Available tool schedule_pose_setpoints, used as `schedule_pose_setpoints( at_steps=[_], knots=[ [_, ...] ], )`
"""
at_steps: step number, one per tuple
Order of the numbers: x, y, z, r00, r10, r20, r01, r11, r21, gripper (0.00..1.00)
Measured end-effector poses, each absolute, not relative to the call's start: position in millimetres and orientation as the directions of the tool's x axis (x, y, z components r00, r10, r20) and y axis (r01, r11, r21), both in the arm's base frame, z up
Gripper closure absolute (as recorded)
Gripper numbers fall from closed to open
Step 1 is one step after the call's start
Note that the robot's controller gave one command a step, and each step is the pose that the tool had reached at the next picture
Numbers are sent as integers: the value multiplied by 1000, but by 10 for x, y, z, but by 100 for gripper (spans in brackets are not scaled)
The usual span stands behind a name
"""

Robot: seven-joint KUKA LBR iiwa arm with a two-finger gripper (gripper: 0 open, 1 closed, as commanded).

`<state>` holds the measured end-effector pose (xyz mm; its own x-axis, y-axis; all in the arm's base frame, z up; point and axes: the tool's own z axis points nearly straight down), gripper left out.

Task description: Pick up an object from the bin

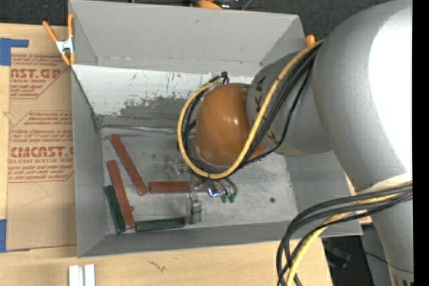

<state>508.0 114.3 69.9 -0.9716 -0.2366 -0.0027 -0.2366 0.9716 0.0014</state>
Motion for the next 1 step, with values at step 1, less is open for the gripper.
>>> schedule_pose_setpoints(
  at_steps=[1],
  knots=[
    [5080,1141,704,-972,-236,-2,-236,972,2,100]
  ],
)
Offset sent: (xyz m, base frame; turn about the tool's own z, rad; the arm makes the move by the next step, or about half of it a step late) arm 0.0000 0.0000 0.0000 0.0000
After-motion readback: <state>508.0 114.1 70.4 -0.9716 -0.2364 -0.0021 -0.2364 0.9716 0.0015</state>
